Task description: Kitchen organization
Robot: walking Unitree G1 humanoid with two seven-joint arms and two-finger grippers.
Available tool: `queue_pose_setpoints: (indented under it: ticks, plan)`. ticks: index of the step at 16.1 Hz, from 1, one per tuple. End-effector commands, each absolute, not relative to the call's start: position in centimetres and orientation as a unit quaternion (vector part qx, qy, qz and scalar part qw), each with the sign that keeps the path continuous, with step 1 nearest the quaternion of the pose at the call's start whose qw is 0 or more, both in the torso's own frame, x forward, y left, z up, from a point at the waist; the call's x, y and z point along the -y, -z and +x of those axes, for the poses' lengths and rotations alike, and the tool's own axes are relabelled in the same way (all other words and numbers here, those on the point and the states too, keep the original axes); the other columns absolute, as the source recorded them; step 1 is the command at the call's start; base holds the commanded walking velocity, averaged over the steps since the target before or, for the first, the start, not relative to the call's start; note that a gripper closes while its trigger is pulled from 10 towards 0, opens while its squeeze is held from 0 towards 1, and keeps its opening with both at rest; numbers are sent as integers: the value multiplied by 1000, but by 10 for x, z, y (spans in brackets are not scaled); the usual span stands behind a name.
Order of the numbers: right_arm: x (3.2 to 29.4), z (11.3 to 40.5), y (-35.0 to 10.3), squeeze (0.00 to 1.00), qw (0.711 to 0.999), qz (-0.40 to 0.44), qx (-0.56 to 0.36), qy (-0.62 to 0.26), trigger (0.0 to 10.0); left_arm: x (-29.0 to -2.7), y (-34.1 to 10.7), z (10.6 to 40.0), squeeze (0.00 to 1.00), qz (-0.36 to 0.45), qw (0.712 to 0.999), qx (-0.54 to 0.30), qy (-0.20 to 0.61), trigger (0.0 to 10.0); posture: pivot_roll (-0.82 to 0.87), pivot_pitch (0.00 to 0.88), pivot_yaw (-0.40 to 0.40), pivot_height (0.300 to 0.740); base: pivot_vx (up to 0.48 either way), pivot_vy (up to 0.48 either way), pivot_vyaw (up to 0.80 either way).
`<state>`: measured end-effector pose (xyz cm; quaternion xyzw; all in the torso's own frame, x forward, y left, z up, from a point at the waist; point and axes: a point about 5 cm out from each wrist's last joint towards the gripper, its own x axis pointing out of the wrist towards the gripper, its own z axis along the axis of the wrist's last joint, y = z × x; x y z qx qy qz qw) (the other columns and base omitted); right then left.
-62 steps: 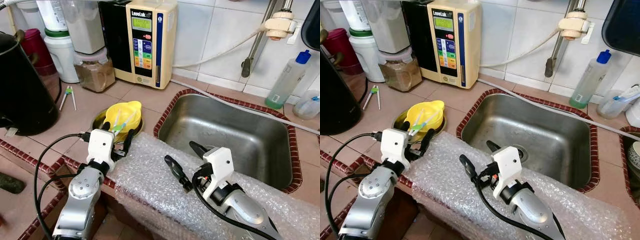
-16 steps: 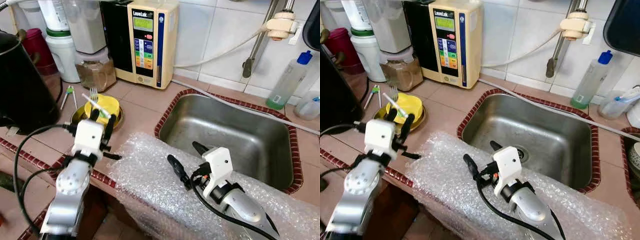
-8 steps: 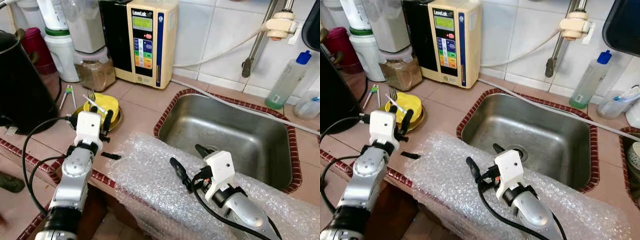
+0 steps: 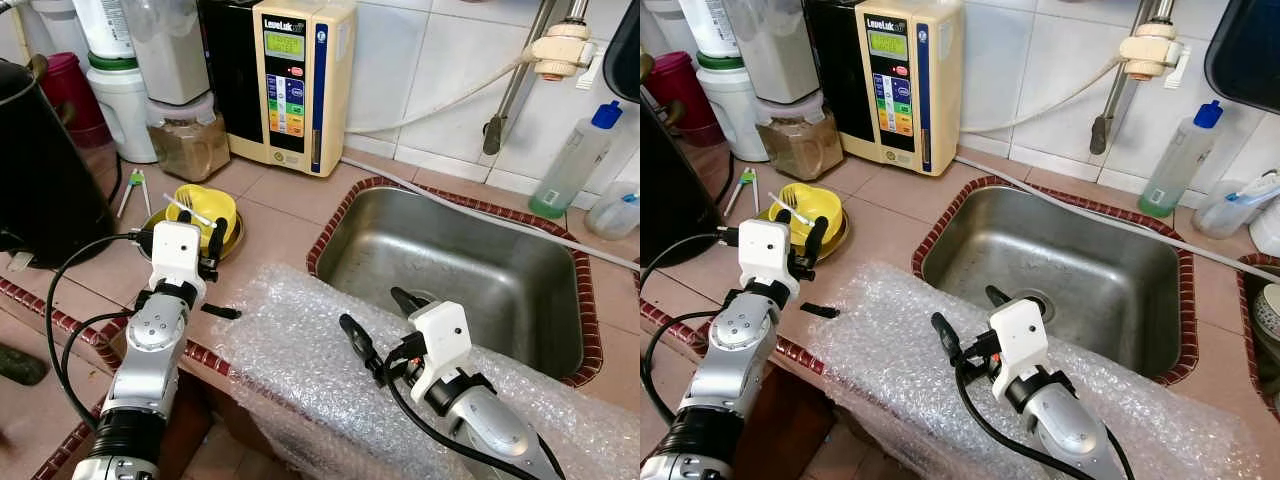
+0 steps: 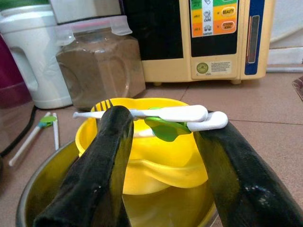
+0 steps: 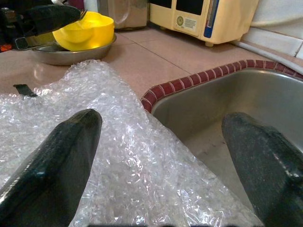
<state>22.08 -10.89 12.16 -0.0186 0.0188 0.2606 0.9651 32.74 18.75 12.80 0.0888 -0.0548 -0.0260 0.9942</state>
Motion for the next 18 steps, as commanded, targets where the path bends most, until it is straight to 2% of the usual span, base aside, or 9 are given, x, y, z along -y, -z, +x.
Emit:
queue_pose_setpoints:
  ticks: [1,3,4,5,6,7,8,18]
  plan:
    - [107,221,-124,0,964,-20,-14,-264,10000,-189,-127,331,1000,86,995,44,27,10000,-2,36,-17,740,0,0,0]
    - [108,221,-123,0,965,-21,-15,-262,10000,-190,-129,332,1000,92,994,46,23,10000,-2,35,-14,740,0,0,0]
    - [108,221,-123,0,965,-20,-15,-262,10000,-191,-130,332,933,96,994,46,22,10000,-3,33,-12,740,0,0,0]
    - [107,221,-123,0,965,-20,-14,-261,10000,-191,-131,334,0,99,994,47,21,10000,-2,32,-10,740,0,0,0]
    - [107,221,-123,0,965,-20,-14,-261,10000,-192,-132,334,0,100,994,47,21,10000,-2,32,-9,740,0,0,0]
    - [107,221,-123,0,965,-20,-14,-260,10000,-192,-134,335,0,99,994,50,24,2588,-1,30,-8,740,0,0,0]
    - [107,221,-123,0,965,-20,-14,-260,10000,-192,-135,336,0,98,993,53,28,0,0,30,-7,740,0,0,0]
    - [107,223,-123,0,967,-23,-10,-254,10000,-188,-154,330,0,158,978,131,39,0,4,26,-6,740,0,0,0]
